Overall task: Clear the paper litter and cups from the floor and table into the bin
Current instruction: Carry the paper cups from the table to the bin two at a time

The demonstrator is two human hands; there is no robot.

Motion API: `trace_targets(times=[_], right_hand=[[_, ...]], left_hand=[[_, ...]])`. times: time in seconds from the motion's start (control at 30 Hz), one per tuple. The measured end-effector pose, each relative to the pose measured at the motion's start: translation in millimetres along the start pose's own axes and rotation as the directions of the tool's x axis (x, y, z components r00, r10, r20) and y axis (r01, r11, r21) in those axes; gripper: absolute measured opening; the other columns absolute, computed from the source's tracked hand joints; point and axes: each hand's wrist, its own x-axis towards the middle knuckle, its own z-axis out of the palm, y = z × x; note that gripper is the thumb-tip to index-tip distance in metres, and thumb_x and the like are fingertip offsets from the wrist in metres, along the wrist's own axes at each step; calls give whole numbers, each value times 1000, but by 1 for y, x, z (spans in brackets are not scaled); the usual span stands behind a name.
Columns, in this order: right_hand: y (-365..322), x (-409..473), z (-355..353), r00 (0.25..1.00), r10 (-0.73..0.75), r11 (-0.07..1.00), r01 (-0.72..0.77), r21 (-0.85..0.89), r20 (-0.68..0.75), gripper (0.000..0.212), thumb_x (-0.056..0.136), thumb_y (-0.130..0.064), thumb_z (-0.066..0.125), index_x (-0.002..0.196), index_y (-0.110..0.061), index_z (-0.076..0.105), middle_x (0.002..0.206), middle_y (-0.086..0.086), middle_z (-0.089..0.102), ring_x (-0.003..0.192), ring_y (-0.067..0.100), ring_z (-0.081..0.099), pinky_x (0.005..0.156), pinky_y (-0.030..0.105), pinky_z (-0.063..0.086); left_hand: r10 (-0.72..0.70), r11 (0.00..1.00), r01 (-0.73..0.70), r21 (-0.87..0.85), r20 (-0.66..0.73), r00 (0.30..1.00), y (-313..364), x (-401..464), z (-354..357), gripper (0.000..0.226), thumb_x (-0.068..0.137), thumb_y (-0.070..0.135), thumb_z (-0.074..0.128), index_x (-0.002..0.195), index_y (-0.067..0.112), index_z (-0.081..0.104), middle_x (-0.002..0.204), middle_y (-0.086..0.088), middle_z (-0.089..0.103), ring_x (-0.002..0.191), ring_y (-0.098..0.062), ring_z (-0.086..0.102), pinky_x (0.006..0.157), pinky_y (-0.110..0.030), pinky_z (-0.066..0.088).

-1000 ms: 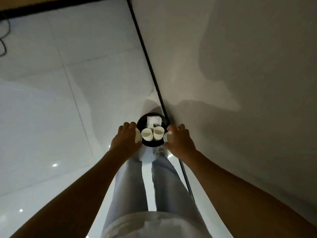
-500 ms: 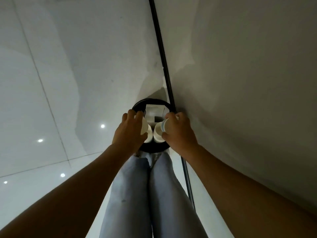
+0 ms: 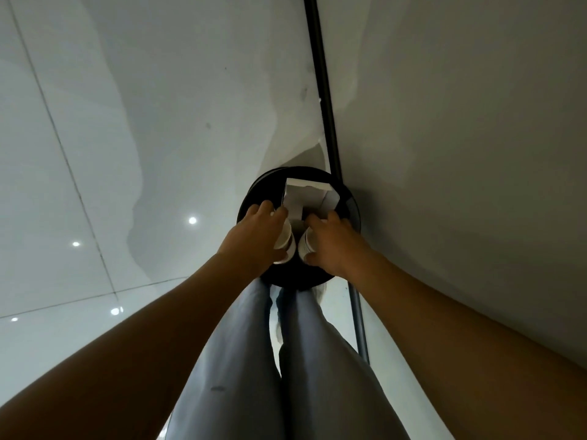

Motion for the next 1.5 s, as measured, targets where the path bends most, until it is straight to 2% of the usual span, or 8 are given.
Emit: trace_targets(times=[0.27, 0.4, 0.67, 0.9, 1.07, 1.23, 1.4, 1.5], right_hand=[[0, 13, 27, 999, 20, 1000, -21, -18, -40, 73, 85, -31, 69, 144, -25, 26, 146, 12, 26, 132, 37, 30, 100, 46, 41], [-4, -2, 21, 994, 18, 1000, -20, -16, -112, 72, 85, -29, 69, 144, -25, 27, 146, 12, 25, 132, 36, 30, 100, 44, 42], [-50, -113, -57, 976, -36, 999, 29, -34, -217, 64, 90, -28, 62, 144, -22, 29, 145, 9, 27, 127, 30, 38, 98, 37, 46], [-132, -236, -159, 911, -257, 953, 183, -243, -322, 59, 92, -27, 57, 145, -23, 30, 144, 8, 35, 128, 29, 39, 99, 36, 43], [-197, -335, -196, 844, -437, 854, 281, -438, -310, 58, 94, -26, 56, 145, -23, 29, 142, 8, 37, 125, 28, 41, 96, 37, 45], [-256, -426, -189, 785, -573, 743, 377, -553, -236, 58, 93, -25, 56, 145, -23, 29, 142, 8, 37, 123, 27, 42, 92, 36, 45], [-336, -489, -154, 724, -682, 580, 445, -682, -108, 59, 92, -25, 55, 144, -24, 28, 140, 9, 36, 122, 29, 40, 93, 38, 43], [-396, -521, -110, 664, -747, 442, 493, -749, -4, 58, 91, -24, 56, 142, -25, 30, 137, 8, 38, 121, 29, 40, 92, 39, 42]], left_hand=[[-24, 998, 18, 61, 94, 995, 6, 13, 33, 83, 79, 45, 71, 144, 19, 26, 144, -10, 34, 131, -30, 38, 105, -39, 39], [-31, 998, 29, 47, 54, 998, 7, 1, 23, 83, 81, 53, 66, 145, 20, 25, 146, -8, 33, 134, -27, 35, 109, -36, 34], [-128, 992, 130, 8, -106, 986, 25, -113, -86, 55, 96, 40, 49, 143, 17, 32, 144, -5, 40, 133, -24, 36, 111, -31, 29], [-237, 970, 242, -14, -264, 935, 68, -234, -206, 50, 99, 35, 40, 143, 13, 29, 144, -10, 36, 135, -26, 31, 114, -33, 21], [-337, 939, 334, -86, -437, 834, 99, -337, -259, 50, 98, 33, 42, 142, 12, 30, 141, -9, 40, 132, -25, 35, 114, -33, 22], [-495, 867, 443, -229, -498, 712, 115, -457, -266, 48, 98, 33, 42, 140, 11, 34, 137, -10, 43, 130, -26, 37, 114, -34, 25], [-693, 720, 546, -429, -475, 542, 103, -571, -235, 47, 97, 34, 43, 137, 10, 37, 134, -10, 46, 127, -28, 40, 111, -35, 28], [-801, 598, 548, -585, -450, 394, 84, -641, -200, 48, 97, 35, 44, 137, 10, 39, 131, -10, 49, 123, -28, 43, 106, -34, 33]])
